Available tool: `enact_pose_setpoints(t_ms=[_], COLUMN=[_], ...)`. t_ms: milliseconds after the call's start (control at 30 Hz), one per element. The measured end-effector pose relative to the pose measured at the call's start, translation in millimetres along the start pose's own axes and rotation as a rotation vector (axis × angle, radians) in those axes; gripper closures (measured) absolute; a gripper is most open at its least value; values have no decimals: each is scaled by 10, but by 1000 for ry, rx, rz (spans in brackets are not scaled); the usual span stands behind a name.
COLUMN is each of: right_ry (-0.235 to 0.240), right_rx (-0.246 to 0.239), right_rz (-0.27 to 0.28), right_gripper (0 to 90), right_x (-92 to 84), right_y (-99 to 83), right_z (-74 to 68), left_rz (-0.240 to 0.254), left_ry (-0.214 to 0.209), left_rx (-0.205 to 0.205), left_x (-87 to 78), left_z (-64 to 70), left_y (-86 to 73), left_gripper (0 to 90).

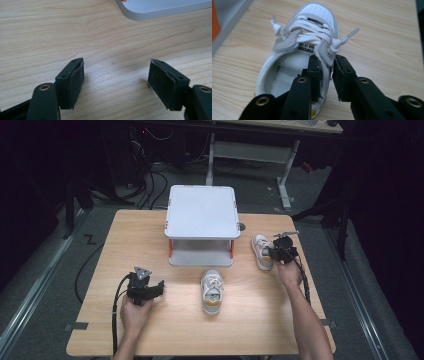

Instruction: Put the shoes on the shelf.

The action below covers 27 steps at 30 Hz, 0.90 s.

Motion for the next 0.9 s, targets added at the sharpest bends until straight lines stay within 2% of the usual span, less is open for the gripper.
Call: enact_pose_setpoints(t_ms=[233,333,667,700,767,800,900], right_ry=[-31,-11,23,34,42,66,80], right_rx=[-12,0,-35,-43,-44,-52,-71], right_rz=[-3,-14,-9,16,21,35,41], right_gripper=[831,835,833,831,831,831,830], right_x=[-42,-107,-315,-408,-443,-537,-636], right_y=[-14,-38,-169,-203,-218,-261,-315], right_z=[36,32,-74,-118,-138,-203,-279], left_rz=[1,-2,-2,-2,-6,-6,-6], left_ry=[-1,2,4,4,4,5,7], left_rx=[-2,3,4,4,8,8,10], left_x=[1,2,3,4,2,2,4], left_z=[-2,-1,1,1,0,1,2], left_y=[1,1,1,1,-2,-1,-1], left_gripper=[296,296,296,296,296,296,296])
Point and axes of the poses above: each handheld gripper's, and its own axes: x roughly forward along the jaws, y roughly out of its top, z roughly to its right, the point moved 10 cm from there along x, roughly forward along the jaws, and after that the axes turned 12 degrees about x, right-handed, at the moved point
